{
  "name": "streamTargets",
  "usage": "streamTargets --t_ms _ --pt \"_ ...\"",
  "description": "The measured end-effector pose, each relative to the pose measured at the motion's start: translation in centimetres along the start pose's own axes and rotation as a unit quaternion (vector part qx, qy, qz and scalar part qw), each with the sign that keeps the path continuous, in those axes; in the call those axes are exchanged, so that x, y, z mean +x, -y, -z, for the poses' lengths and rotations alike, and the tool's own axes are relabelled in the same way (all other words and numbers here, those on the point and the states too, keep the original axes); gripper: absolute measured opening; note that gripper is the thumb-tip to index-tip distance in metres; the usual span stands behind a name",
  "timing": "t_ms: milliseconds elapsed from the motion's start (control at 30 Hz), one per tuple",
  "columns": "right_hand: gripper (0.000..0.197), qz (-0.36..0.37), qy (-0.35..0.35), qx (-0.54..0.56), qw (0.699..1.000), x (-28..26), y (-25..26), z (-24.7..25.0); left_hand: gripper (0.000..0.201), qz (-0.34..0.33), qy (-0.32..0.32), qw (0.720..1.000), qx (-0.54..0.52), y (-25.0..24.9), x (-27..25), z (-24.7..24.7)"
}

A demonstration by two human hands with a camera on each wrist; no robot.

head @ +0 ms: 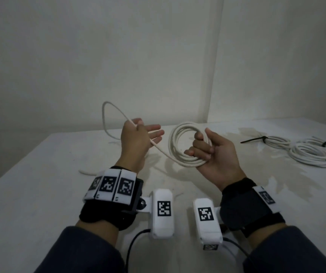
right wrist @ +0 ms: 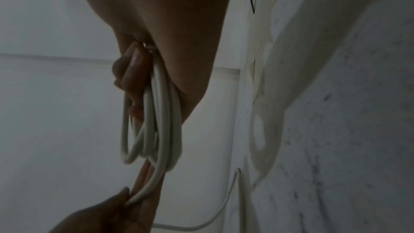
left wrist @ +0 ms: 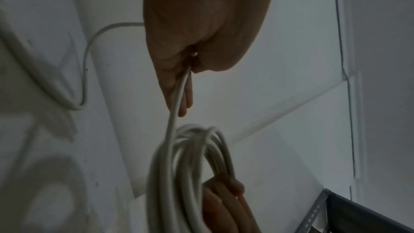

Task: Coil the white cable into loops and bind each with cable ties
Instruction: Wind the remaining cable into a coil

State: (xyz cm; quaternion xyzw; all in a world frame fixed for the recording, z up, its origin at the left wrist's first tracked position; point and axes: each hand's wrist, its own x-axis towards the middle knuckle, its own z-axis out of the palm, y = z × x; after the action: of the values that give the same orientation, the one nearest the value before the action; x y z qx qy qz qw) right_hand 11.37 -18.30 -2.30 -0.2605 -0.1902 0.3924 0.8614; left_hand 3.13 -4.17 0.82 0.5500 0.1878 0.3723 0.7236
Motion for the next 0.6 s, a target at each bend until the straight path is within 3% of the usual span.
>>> streamTargets --t_ms 133,233,367,600 --pt "0.034 -0.082 0.052 -0.087 0.991 -0.1 -0.7 -0.6 0.008 -0.038 0.018 0.997 0.061 -0.3 -0.4 -0.4" --pt "0.035 -0.12 0.072 -0.108 0.984 -0.1 -0.8 -0.8 0.015 -0.048 0.06 0.991 0.11 -0.2 -0.6 -0.5" --pt "0.036 -0.145 0.064 -0.137 0.978 -0.2 -0.2 -0.5 0.028 -0.071 0.148 0.963 0.215 -0.6 -0.9 -0.2" --pt "0.033 -0.171 0.044 -0.201 0.964 -0.6 0.0 -0.8 0.035 -0.03 0.29 0.916 0.274 -0.8 -2.1 -0.2"
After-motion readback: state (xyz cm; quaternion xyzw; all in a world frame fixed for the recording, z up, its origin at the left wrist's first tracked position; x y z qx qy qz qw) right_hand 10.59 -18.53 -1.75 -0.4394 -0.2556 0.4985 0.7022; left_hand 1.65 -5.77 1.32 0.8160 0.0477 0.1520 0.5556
